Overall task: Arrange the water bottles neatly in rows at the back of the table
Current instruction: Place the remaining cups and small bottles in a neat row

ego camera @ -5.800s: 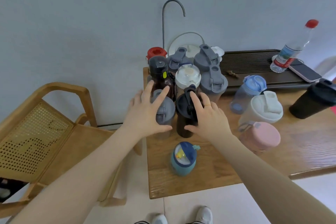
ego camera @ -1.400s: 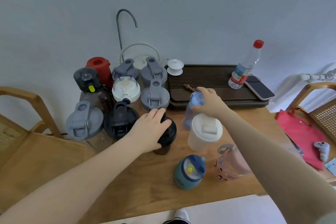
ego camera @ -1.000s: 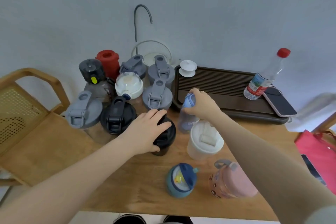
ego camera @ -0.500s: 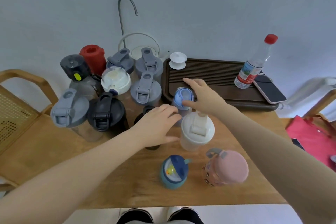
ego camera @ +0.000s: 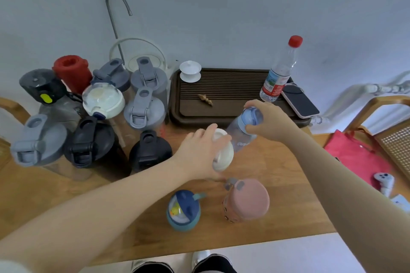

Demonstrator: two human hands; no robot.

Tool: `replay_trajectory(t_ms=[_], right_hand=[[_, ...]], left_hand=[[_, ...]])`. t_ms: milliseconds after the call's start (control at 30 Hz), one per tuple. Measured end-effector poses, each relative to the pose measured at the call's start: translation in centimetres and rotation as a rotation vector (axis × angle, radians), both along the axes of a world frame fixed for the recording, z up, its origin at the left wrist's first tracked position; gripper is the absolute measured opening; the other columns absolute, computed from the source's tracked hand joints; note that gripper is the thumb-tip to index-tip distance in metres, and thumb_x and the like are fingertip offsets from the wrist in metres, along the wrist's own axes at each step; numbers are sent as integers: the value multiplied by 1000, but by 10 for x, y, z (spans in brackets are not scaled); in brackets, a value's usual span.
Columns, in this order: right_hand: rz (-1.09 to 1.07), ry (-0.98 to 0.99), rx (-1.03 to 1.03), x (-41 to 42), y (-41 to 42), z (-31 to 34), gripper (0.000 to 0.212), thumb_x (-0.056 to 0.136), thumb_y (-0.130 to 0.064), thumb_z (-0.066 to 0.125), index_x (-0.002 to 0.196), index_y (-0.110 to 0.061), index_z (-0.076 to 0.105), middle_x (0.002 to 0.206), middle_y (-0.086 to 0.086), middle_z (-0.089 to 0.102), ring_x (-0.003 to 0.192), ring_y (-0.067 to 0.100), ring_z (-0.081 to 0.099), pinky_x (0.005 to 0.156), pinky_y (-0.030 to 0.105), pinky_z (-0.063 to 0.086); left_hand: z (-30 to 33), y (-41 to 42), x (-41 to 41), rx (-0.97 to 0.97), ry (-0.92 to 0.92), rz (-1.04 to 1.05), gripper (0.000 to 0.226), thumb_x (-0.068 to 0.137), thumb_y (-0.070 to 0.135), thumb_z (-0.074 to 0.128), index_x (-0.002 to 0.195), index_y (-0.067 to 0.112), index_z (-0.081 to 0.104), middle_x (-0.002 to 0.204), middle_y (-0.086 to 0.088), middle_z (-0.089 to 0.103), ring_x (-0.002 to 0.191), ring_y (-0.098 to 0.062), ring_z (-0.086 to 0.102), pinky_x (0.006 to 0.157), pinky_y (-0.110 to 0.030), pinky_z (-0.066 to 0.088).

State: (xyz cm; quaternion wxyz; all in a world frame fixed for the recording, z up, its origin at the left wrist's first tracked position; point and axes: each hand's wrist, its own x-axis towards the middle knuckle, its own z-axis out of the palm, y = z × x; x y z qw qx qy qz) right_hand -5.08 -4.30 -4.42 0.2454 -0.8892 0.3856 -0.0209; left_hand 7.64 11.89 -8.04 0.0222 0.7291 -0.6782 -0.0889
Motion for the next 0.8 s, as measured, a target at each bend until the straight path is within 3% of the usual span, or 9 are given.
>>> replay_trajectory(t_ms=[233,433,600,700,800], right_hand=[[39,-43,28,1,3,-18,58,73,-25,66,127,-30,45,125,6,49,107,25,51,85,38,47],[187,5,-46,41,9,-16,61,77,-30,64,134,-29,40,132,7,46,108,27,54,80,36,47],[238,-14,-63,66,15,-21,60,78,-29,62,134,-28,40,130,9,47,108,30,54,79,35,46],[227,-42,-54,71,15,-25,61,78,-30,63,134,-27,40,132,9,46,113,32,51,86,39,47],[209,-40,-46,71,18,-29,65,79,-30,63,138,-24,35,137,10,43,116,33,50,88,40,46]], left_hand=[[2,-13,17,14,-141,176,85,64,41,70,134,26,23,130,-13,28,108,-35,44,86,-40,42],[5,-21,50,29,-101,298,82,69,41,70,136,24,24,134,-14,28,115,-33,40,85,-39,44],[2,-23,61,-11,-306,262,79,72,42,68,135,20,25,142,-19,24,125,-36,33,109,-43,23],[0,-19,62,-8,-282,272,81,73,40,68,138,21,21,145,-20,18,124,-36,35,109,-42,24],[1,-12,62,11,-259,251,82,78,41,63,142,21,15,151,-22,8,133,-38,24,113,-42,17]])
